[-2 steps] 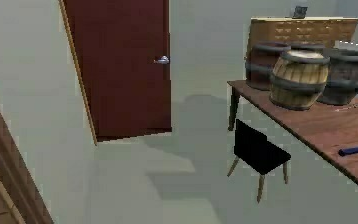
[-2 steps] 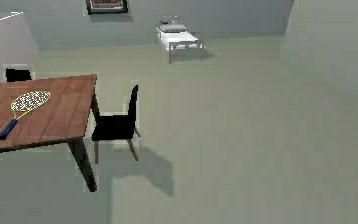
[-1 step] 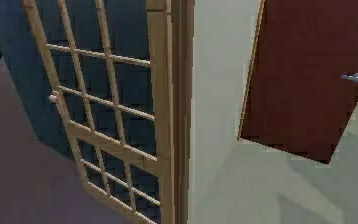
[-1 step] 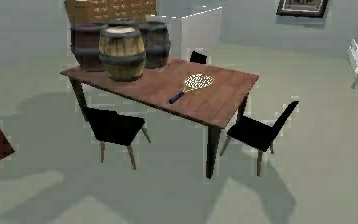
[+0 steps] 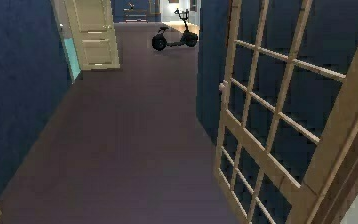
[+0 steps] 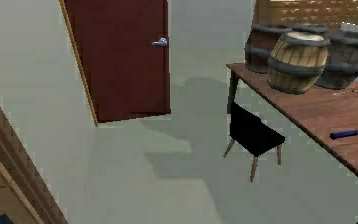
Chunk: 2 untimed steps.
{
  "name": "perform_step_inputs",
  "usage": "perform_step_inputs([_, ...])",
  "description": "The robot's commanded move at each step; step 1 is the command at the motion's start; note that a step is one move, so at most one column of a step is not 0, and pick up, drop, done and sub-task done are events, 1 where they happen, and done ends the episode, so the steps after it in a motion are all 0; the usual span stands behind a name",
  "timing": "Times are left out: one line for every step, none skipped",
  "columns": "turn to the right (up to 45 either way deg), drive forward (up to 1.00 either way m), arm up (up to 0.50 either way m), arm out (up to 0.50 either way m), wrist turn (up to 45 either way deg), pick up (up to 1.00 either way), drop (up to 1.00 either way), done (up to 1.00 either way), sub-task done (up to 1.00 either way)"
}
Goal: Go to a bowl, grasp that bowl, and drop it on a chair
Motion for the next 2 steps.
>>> perform_step_inputs([-12.0, 0.00, 0.00, 0.00, 0.0, 0.00, 0.00, 0.00, 0.00])
perform_step_inputs([0.0, 0.15, 0.00, 0.00, 0.0, 0.00, 0.00, 0.00, 0.00])
